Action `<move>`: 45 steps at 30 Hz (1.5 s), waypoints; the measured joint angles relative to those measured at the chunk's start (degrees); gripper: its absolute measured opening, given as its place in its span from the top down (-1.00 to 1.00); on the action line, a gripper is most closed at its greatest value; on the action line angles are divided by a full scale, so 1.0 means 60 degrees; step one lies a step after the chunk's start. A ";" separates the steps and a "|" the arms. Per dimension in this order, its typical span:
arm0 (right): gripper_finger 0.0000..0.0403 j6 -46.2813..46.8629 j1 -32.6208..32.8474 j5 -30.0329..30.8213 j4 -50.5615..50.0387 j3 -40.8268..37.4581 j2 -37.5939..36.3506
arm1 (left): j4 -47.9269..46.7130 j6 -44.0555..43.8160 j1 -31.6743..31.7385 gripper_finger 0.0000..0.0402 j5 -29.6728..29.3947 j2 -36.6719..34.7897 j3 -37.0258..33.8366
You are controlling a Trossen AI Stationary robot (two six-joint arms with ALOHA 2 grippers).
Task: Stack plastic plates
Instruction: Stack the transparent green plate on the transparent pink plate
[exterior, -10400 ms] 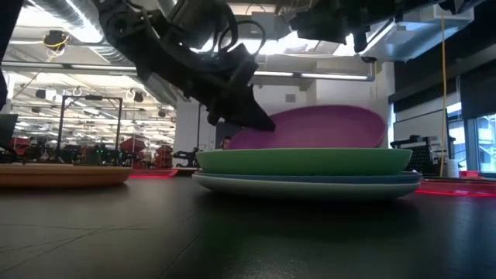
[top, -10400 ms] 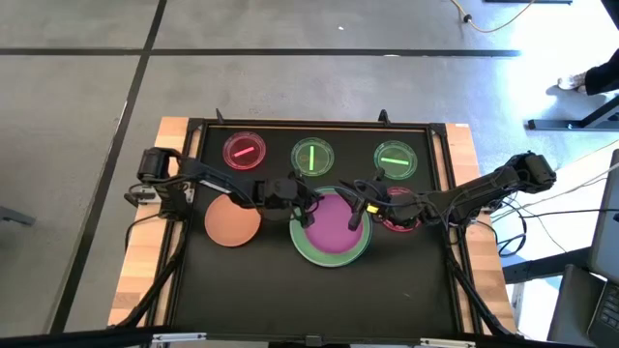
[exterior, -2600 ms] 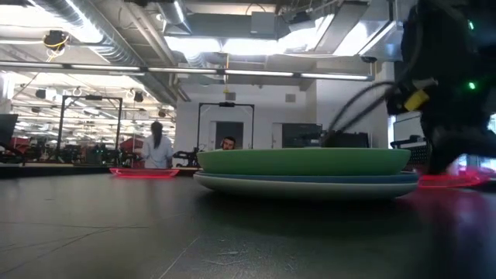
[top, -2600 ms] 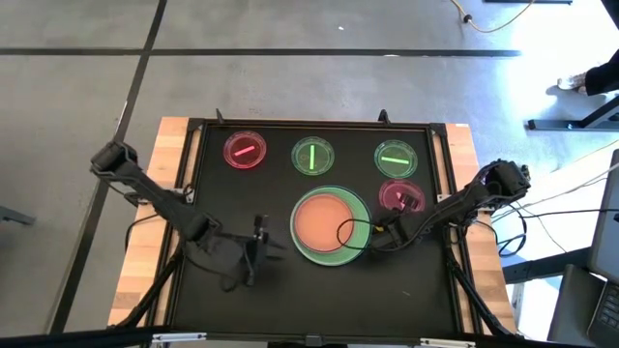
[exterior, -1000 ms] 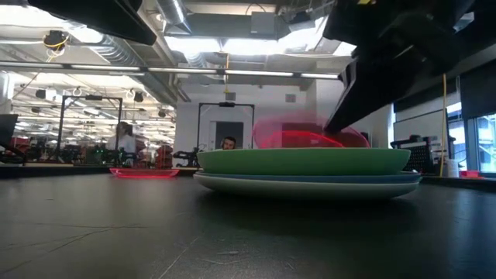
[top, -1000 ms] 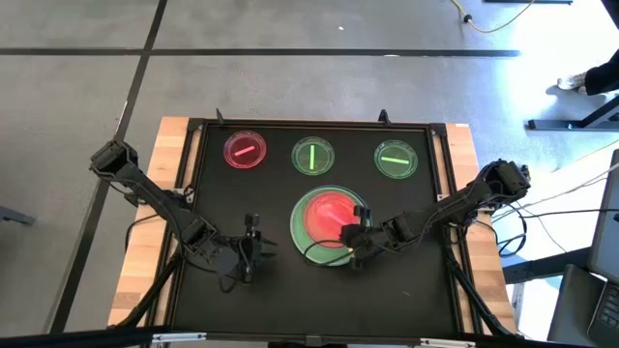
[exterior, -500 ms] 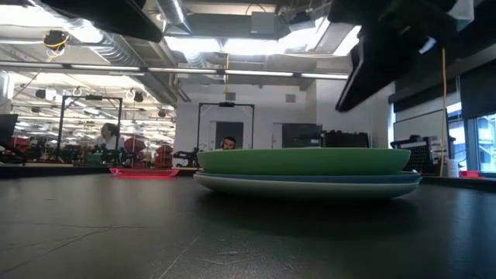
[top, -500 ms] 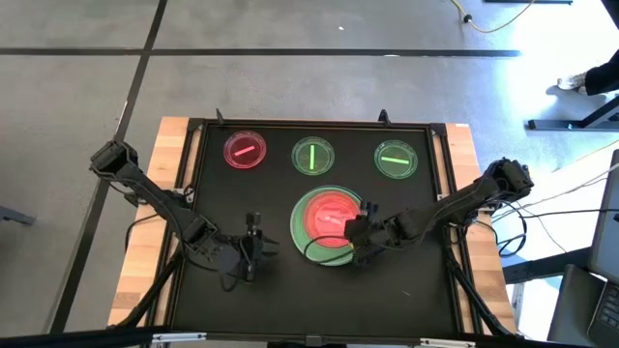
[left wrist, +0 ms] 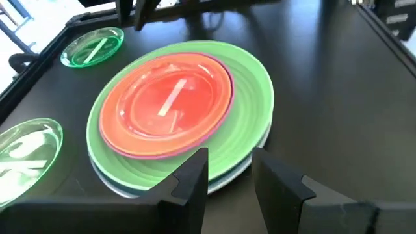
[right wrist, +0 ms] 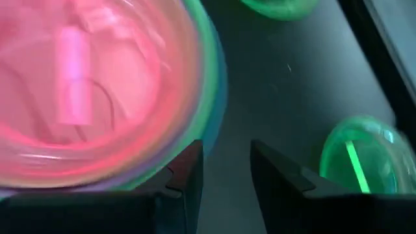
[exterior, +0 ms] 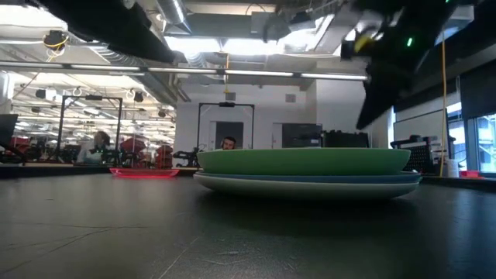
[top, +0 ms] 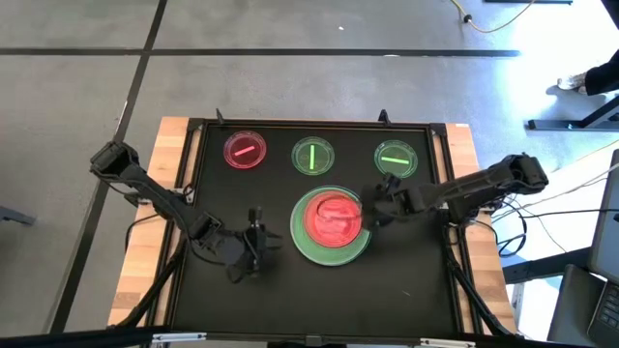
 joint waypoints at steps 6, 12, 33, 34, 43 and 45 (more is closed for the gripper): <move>0.40 -0.0219 -0.1897 -0.0219 0.0825 -0.1131 -0.0092 | 0.0096 -0.0062 0.0149 0.44 0.0060 0.0004 -0.0055; 0.40 -0.1021 -0.3741 -0.1179 0.2752 -0.2165 -0.0092 | 0.0185 -0.0066 0.0189 0.44 0.0113 0.0004 -0.0055; 0.41 -0.1972 -0.6566 -0.1943 0.6207 -0.4311 -0.0088 | 0.0181 0.0061 0.0186 0.44 0.0124 0.0004 -0.0055; 0.43 -0.2073 -0.6579 -0.1941 0.6287 -0.4386 -0.0092 | 0.0181 0.0088 0.0186 0.44 0.0124 0.0004 -0.0055; 0.95 -0.2744 -0.6547 -0.1943 0.6605 -0.4547 -0.0103 | 0.0178 0.0111 0.0186 0.44 0.0124 0.0004 -0.0051; 0.96 -0.2910 -0.6554 -0.1999 0.6696 -0.4536 -0.0097 | 0.0178 0.0113 0.0186 0.44 0.0124 0.0004 -0.0051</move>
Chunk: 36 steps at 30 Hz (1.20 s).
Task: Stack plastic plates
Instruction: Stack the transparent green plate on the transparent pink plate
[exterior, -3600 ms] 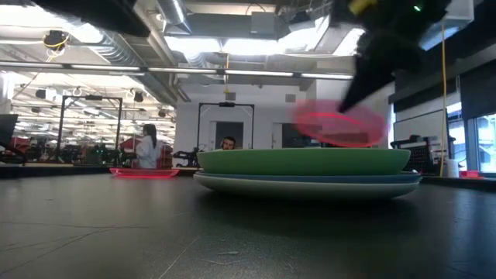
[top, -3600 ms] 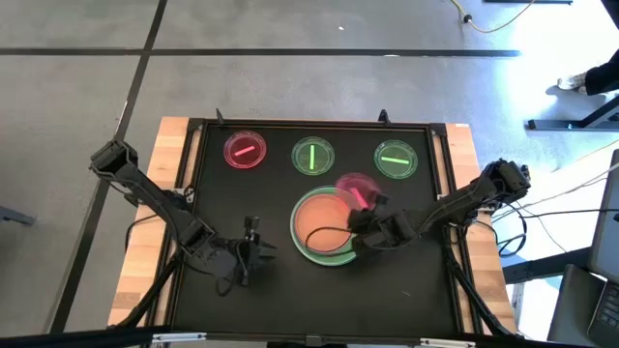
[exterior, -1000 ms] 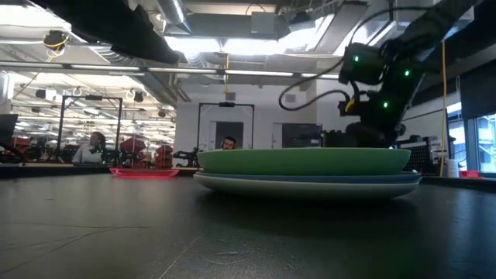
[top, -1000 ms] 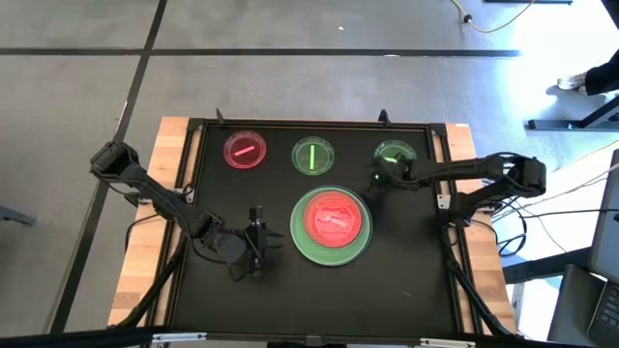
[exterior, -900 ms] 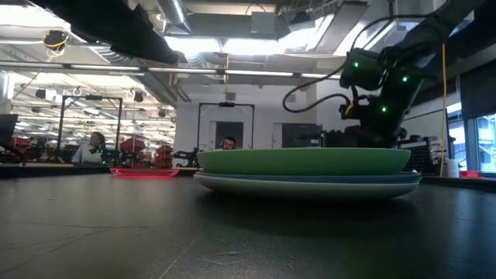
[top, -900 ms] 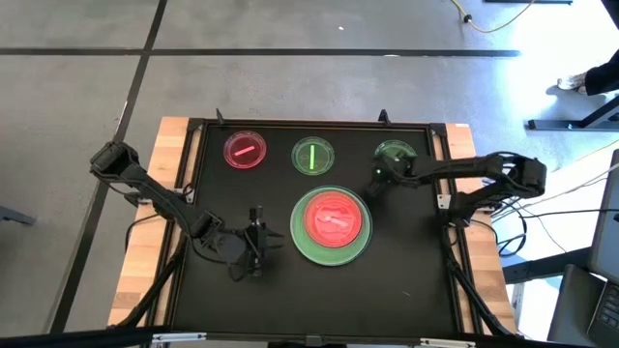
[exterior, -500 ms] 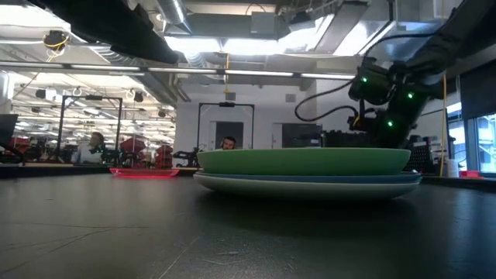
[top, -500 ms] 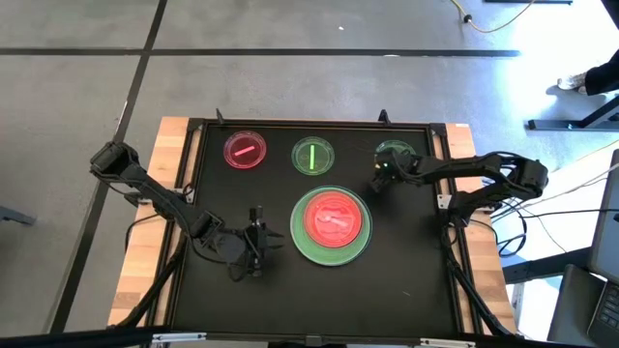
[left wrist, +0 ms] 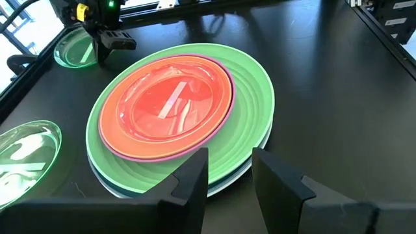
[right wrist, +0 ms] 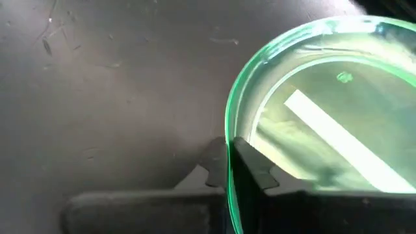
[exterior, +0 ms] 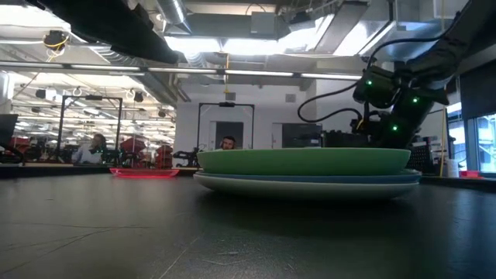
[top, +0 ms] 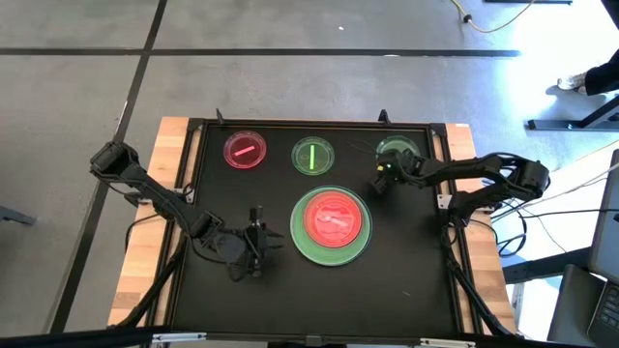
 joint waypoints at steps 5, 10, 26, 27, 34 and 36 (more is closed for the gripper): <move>0.96 -0.0266 0.0281 -0.0129 -0.0221 0.0325 0.0020 | 0.0000 0.0025 0.0000 0.44 0.0008 0.0000 0.0000; 0.98 -0.0461 0.1202 -0.0144 -0.0274 0.0973 -0.0071 | -0.0002 0.0182 -0.0004 0.44 0.0124 0.0000 0.0000; 1.00 -0.1044 0.4641 -0.0129 0.0011 0.3004 -0.0071 | 0.0000 0.0179 -0.0004 0.44 0.0131 0.0000 0.0004; 1.00 -0.1119 0.4845 -0.0129 0.0080 0.3057 -0.0071 | 0.0000 0.0179 -0.0004 0.44 0.0131 0.0000 0.0004; 1.00 -0.1275 0.6179 -0.0133 0.0677 0.3085 -0.0040 | 0.0000 0.0171 -0.0004 0.44 0.0131 0.0000 0.0004; 1.00 -0.1275 0.6519 -0.0137 0.0678 0.3085 -0.0002 | 0.0004 0.0171 -0.0004 0.44 0.0131 0.0000 0.0004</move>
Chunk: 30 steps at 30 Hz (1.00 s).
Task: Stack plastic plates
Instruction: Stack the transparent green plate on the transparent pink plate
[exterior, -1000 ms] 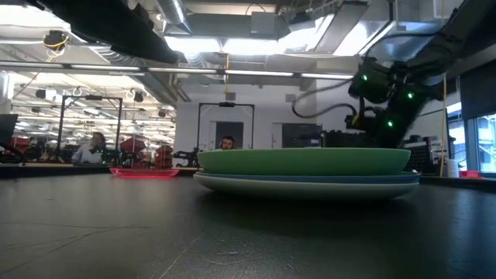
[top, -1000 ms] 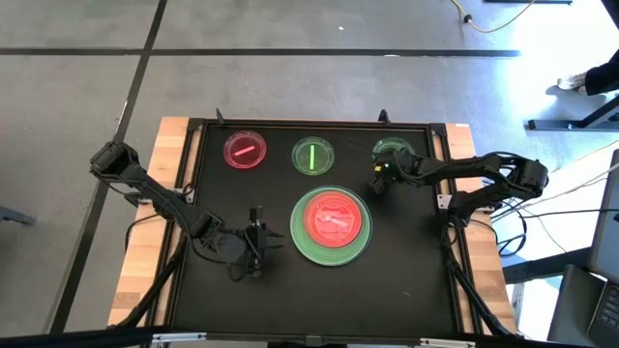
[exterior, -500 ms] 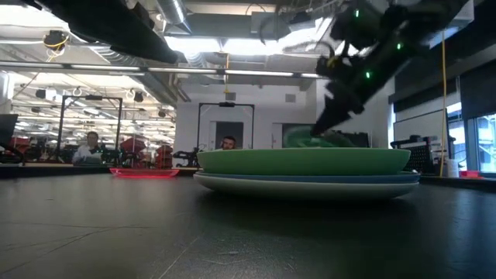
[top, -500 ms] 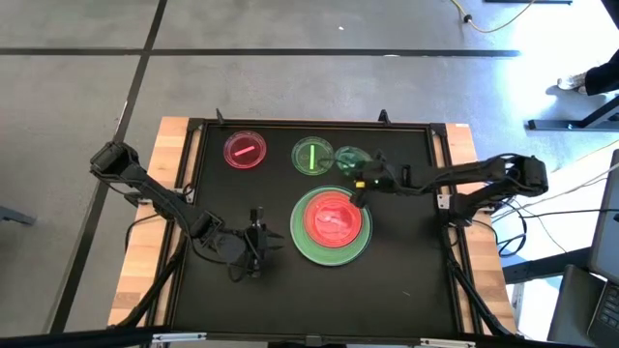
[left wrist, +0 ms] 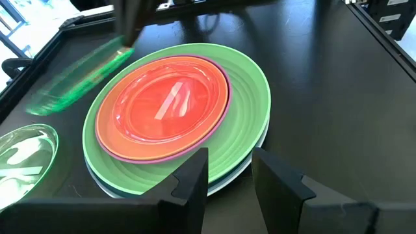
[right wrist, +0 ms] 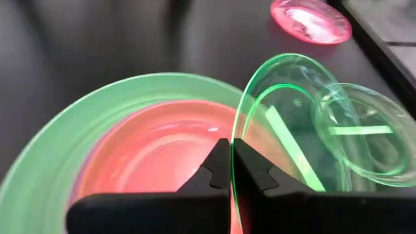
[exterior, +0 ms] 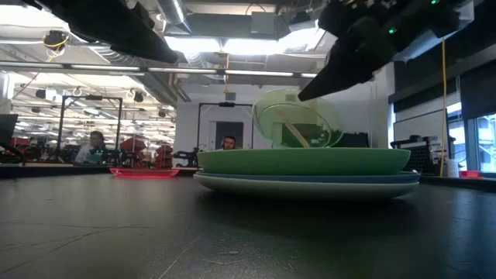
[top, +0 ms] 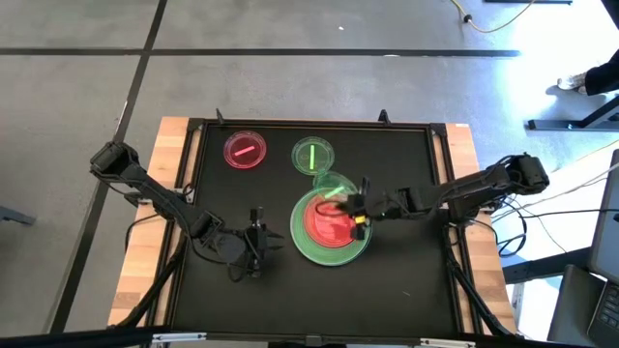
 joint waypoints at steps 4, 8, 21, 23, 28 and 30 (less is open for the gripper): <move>1.00 0.0009 0.0598 0.0000 0.0171 0.0000 0.0128 | 0.0005 -0.0004 0.0003 0.44 0.0002 0.0000 0.0004; 1.00 0.0047 0.1080 -0.0151 0.0377 0.0007 0.0376 | 0.0048 -0.0004 0.0004 0.44 0.0004 -0.0004 0.0004; 1.00 0.0440 0.1288 -0.1067 0.0456 0.0004 0.1426 | 0.0098 0.0000 0.0000 0.44 0.0004 -0.0004 0.0004; 1.00 0.0687 0.1291 -0.1071 0.0458 0.0004 0.1435 | 0.0099 0.0000 0.0000 0.44 0.0004 -0.0004 0.0004; 1.00 0.1058 0.1288 -0.1091 0.0600 0.0004 0.1435 | 0.0151 0.0000 0.0001 0.44 0.0004 -0.0004 0.0004; 0.98 0.1210 0.1288 -0.1162 0.0536 0.0004 0.1435 | 0.0149 0.0000 0.0000 0.44 0.0004 -0.0004 0.0004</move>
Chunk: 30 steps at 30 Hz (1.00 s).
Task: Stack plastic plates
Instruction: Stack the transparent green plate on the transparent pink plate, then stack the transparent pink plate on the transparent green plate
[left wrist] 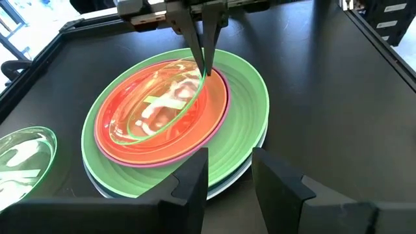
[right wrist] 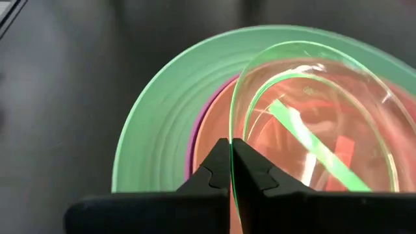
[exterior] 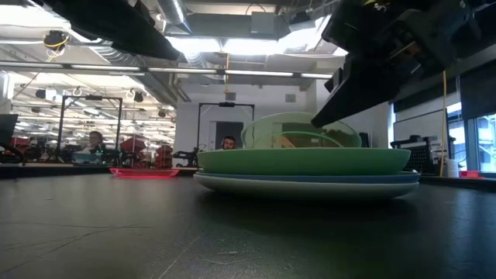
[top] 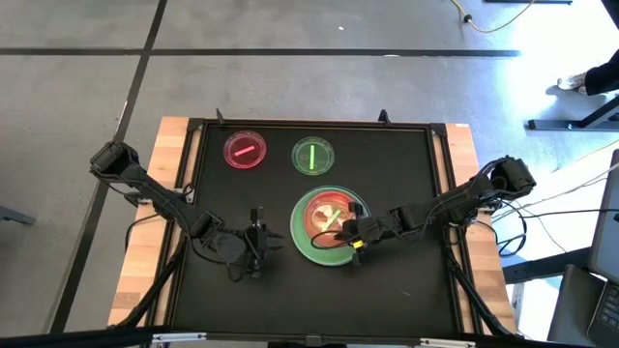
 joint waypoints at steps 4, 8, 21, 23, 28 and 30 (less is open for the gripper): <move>0.81 0.0301 0.0000 0.0000 0.0001 0.0000 0.0000 | 0.0000 0.0003 0.0001 0.44 0.0150 0.0000 0.0000; 0.53 0.0320 0.0000 0.0017 0.0040 -0.0003 0.0000 | 0.0000 0.0000 0.0002 0.44 0.0259 0.0000 0.0000; 0.21 -0.0203 0.0000 0.0266 0.1571 -0.0007 0.0051 | -0.0132 0.0032 0.0538 0.44 -0.0175 0.0000 0.0000; 0.21 -0.0201 0.0000 0.0266 0.1544 -0.0007 0.0051 | -0.0317 -0.0089 0.0929 0.44 -0.0163 0.0000 0.0000; 0.21 -0.0198 0.0000 0.0266 0.1540 -0.0007 0.0051 | -0.1324 -0.0242 0.2203 0.44 -0.0168 0.0000 0.0000; 0.21 -0.0198 0.0000 0.0268 0.1538 -0.0007 0.0051 | -0.1851 -0.0244 0.2778 0.44 0.0008 0.0000 0.0000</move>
